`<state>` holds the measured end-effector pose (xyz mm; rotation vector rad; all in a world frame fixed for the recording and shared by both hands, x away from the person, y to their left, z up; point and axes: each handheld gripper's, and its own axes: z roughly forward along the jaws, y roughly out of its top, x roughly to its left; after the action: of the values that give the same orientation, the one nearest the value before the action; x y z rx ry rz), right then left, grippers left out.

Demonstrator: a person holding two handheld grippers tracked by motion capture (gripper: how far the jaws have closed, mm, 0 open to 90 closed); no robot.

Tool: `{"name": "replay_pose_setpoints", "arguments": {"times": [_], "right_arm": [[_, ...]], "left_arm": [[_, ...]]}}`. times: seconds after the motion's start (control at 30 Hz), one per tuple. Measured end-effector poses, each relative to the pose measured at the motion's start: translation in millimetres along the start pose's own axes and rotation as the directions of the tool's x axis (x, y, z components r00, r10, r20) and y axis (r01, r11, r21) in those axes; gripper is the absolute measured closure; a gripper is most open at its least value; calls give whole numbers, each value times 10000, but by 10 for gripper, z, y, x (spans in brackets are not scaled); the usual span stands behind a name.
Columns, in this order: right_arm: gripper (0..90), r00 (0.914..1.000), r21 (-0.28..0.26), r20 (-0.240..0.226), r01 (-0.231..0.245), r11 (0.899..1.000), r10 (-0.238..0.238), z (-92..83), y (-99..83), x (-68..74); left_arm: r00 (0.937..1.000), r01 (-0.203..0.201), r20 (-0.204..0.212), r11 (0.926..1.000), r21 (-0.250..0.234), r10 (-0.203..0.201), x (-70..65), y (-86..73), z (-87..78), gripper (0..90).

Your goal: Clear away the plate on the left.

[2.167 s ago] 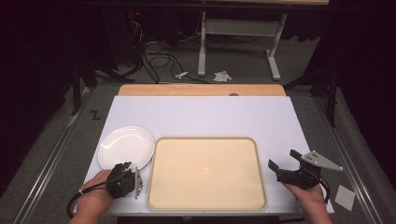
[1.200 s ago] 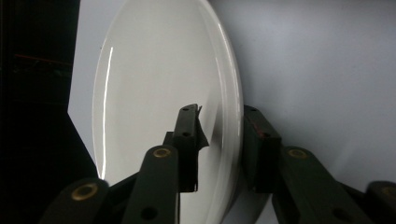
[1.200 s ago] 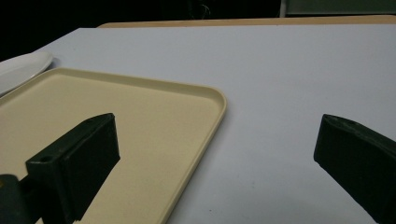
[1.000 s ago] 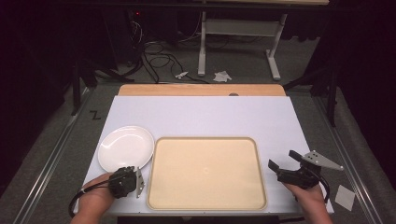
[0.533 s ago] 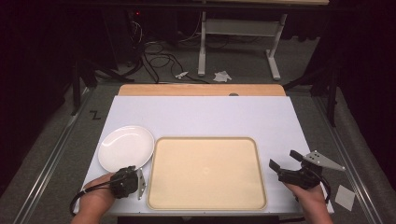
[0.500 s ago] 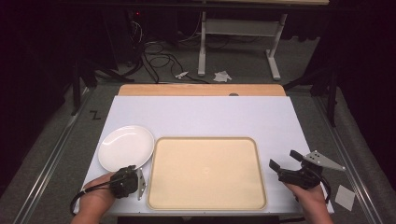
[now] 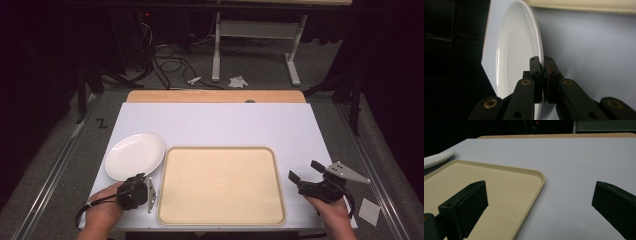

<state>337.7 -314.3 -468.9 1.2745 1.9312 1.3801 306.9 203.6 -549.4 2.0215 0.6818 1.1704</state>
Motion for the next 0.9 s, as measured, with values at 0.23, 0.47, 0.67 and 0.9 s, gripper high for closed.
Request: {"name": "replay_pose_setpoints", "arguments": {"times": [0.23, 0.47, 0.67, 0.9], "right_arm": [[11, 10000, -63, 4, 53, 10000, -53, -16, 5, 8], [10, 10000, -100, 70, 54, 9999, -53, -29, 8, 10], [10, 9999, -46, 75, 120, 9999, -119, -13, 7, 15], [10, 9998, -12, 107, 162, 9999, -162, 1, 11, 25]], "left_arm": [[9988, 448, -196, 9989, -162, -451, 42, 27, -25, 875], [9974, 578, -400, 9962, -655, -605, 52, 72, -109, 875], [9970, 611, -396, 9915, -1145, -660, 43, 165, -217, 875], [9975, 561, -358, 9884, -1410, -617, 18, 219, -250, 875]]}}
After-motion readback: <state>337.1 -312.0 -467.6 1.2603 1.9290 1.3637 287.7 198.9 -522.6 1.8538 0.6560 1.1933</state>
